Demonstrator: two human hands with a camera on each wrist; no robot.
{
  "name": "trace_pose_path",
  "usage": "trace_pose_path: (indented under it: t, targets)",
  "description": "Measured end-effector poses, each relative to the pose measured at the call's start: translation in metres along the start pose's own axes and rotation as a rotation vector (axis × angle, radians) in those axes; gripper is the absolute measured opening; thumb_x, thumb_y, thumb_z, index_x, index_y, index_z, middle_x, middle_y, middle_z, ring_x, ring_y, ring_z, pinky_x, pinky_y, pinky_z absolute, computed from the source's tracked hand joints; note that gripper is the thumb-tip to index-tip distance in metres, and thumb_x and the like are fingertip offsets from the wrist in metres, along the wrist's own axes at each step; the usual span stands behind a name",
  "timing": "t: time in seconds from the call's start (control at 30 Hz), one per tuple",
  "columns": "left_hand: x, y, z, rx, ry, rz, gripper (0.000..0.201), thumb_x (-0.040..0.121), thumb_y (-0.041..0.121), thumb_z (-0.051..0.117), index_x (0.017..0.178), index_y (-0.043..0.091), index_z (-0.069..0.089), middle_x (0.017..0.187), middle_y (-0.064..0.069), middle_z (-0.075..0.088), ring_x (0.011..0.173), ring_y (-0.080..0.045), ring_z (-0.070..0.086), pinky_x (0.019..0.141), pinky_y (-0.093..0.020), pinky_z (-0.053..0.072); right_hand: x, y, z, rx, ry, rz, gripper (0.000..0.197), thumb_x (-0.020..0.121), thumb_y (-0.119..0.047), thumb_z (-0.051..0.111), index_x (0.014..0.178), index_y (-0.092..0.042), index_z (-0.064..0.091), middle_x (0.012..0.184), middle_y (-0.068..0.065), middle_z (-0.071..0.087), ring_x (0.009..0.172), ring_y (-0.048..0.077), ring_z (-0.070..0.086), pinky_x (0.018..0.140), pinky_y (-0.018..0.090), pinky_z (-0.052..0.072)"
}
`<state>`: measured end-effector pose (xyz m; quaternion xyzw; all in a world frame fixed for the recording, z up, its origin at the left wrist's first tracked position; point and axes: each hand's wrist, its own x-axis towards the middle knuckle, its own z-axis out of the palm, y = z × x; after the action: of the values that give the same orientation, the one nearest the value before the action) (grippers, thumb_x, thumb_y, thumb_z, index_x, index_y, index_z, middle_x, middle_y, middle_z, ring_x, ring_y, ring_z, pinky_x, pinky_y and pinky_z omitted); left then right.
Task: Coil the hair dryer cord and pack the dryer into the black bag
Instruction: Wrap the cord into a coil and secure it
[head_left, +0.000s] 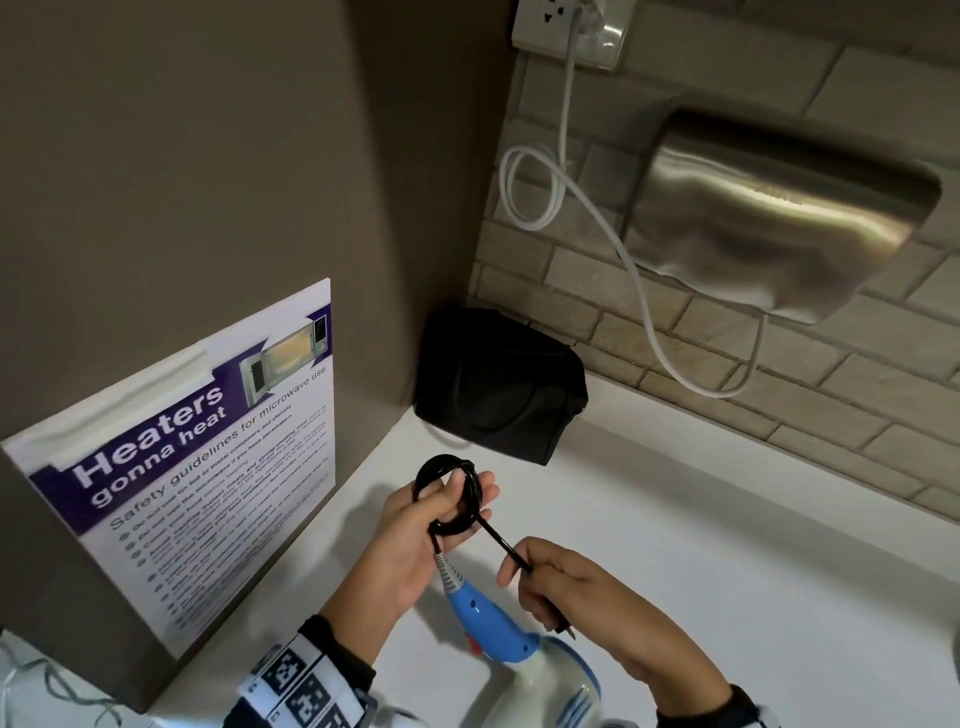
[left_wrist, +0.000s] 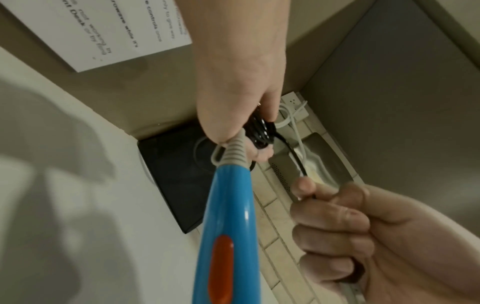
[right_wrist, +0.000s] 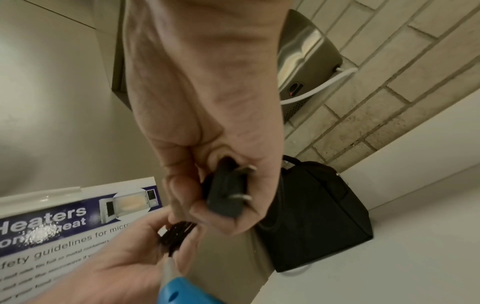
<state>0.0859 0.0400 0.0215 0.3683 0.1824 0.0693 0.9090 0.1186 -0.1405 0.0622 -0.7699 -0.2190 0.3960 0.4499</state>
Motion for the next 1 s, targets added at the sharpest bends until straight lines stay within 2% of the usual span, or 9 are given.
trace_pose_path:
  t: [0.17,0.27,0.37,0.43,0.53,0.67,0.73,0.87,1.0]
  targets:
    - [0.001,-0.005,-0.002,-0.044,0.135,0.032,0.026,0.091,0.010,0.056,0.108,-0.009,0.058,0.086,-0.012,0.076,0.081,-0.024,0.074,0.061,-0.029,0.060,-0.006,-0.001,0.007,0.009,0.034,-0.112,0.027,0.101,-0.032,0.041,0.105,-0.016,0.063,0.059,-0.004,0.035,0.054,0.008,0.034,0.054,0.016,0.032]
    - [-0.003,0.001,0.000,-0.103,0.073,-0.001,0.026,0.088,0.009,0.058,0.108,-0.006,0.060,0.094,-0.013,0.076,0.084,-0.028,0.074,0.061,-0.031,0.060,-0.005,0.008,0.003,-0.097,0.135,-0.129,0.027,0.101,-0.031,0.040,0.090,-0.022,0.063,0.062,0.000,0.039,0.056,0.010,0.036,0.056,0.019,0.035]
    - [-0.005,0.004,0.001,-0.080,-0.021,-0.028,0.011,0.088,0.010,0.058,0.090,0.002,0.066,0.111,-0.014,0.072,0.096,-0.031,0.071,0.069,-0.032,0.060,0.001,0.020,-0.003,-0.258,0.262,-0.157,0.029,0.101,-0.028,0.042,0.076,-0.028,0.058,0.059,-0.003,0.047,0.055,0.007,0.043,0.060,0.018,0.041]
    - [-0.005,0.002,0.001,-0.043,-0.068,-0.015,0.016,0.086,0.014,0.060,0.089,-0.001,0.062,0.117,-0.012,0.069,0.102,-0.032,0.069,0.075,-0.032,0.059,0.005,0.027,-0.007,-0.374,0.320,-0.190,0.031,0.100,-0.026,0.043,0.073,-0.030,0.055,0.058,-0.001,0.058,0.055,0.007,0.051,0.065,0.021,0.045]
    - [-0.004,-0.002,0.005,0.027,0.023,0.030,0.036,0.077,0.026,0.065,0.101,-0.001,0.060,0.108,-0.007,0.074,0.095,-0.029,0.071,0.077,-0.033,0.058,0.015,0.035,-0.005,-0.632,0.381,-0.189,0.032,0.098,-0.034,0.043,0.072,-0.027,0.059,0.071,-0.005,0.068,0.066,0.010,0.058,0.066,0.020,0.043]
    - [-0.006,-0.006,0.011,0.039,0.174,0.077,0.030,0.075,0.024,0.071,0.097,0.005,0.066,0.089,-0.005,0.077,0.079,-0.026,0.074,0.065,-0.029,0.060,0.030,0.038,0.001,-1.011,0.476,-0.207,0.029,0.080,-0.040,0.056,0.052,-0.032,0.061,0.062,-0.013,0.061,0.056,0.011,0.056,0.049,0.021,0.038]
    - [-0.008,-0.008,0.014,0.049,0.189,0.086,0.027,0.077,0.022,0.072,0.097,0.004,0.067,0.088,-0.006,0.077,0.080,-0.026,0.074,0.065,-0.027,0.059,0.038,0.038,-0.003,-0.979,0.493,-0.246,0.022,0.081,-0.027,0.063,0.060,-0.026,0.070,0.070,-0.006,0.058,0.062,0.018,0.059,0.054,0.023,0.044]
    - [-0.012,-0.013,0.020,0.139,0.180,0.141,0.024,0.078,0.024,0.073,0.095,0.007,0.069,0.088,-0.006,0.077,0.081,-0.025,0.074,0.074,-0.029,0.054,0.050,0.036,-0.007,-0.926,0.472,-0.125,0.025,0.098,-0.019,0.045,0.100,-0.013,0.070,0.093,-0.002,0.045,0.079,0.020,0.060,0.074,0.021,0.043]
    - [-0.010,-0.012,0.017,0.193,0.230,0.187,0.022,0.080,0.029,0.072,0.089,0.009,0.069,0.080,-0.004,0.076,0.073,-0.022,0.074,0.068,-0.024,0.050,0.049,0.033,0.003,-0.828,0.384,-0.094,0.026,0.099,-0.024,0.044,0.101,-0.013,0.068,0.087,-0.008,0.041,0.061,0.009,0.052,0.058,0.005,0.035]
